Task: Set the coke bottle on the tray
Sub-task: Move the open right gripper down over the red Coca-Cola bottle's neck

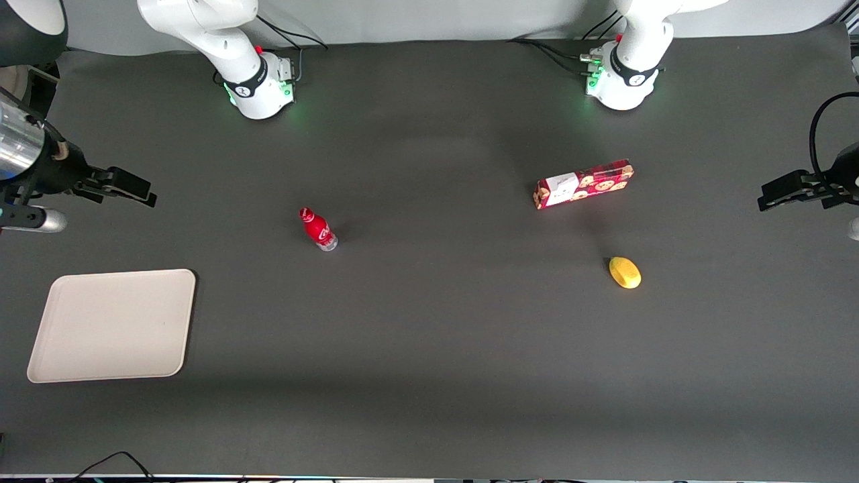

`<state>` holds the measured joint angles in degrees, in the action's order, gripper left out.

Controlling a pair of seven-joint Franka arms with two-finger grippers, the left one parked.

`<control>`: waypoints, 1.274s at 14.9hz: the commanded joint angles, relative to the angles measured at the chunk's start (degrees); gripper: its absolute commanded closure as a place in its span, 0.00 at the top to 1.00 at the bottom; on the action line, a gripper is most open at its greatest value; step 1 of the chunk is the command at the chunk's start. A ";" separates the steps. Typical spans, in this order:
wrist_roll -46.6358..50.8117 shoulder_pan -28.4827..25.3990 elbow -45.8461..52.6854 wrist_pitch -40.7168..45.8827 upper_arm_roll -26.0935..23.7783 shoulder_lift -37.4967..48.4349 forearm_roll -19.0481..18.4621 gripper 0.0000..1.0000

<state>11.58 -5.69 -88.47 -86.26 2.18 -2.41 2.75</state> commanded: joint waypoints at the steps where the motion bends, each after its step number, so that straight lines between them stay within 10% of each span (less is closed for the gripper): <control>1: 5.28 0.58 1.55 -0.39 -6.99 -2.25 0.50 1.00; 11: 12.85 2.96 -13.54 -15.32 -21.16 -1.47 0.15 1.00; 19: 13.29 3.14 -36.66 -36.15 -23.45 3.72 -0.21 1.00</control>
<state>23.74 -3.64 -116.77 -116.04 -19.88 -2.28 2.75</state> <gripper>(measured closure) 0.000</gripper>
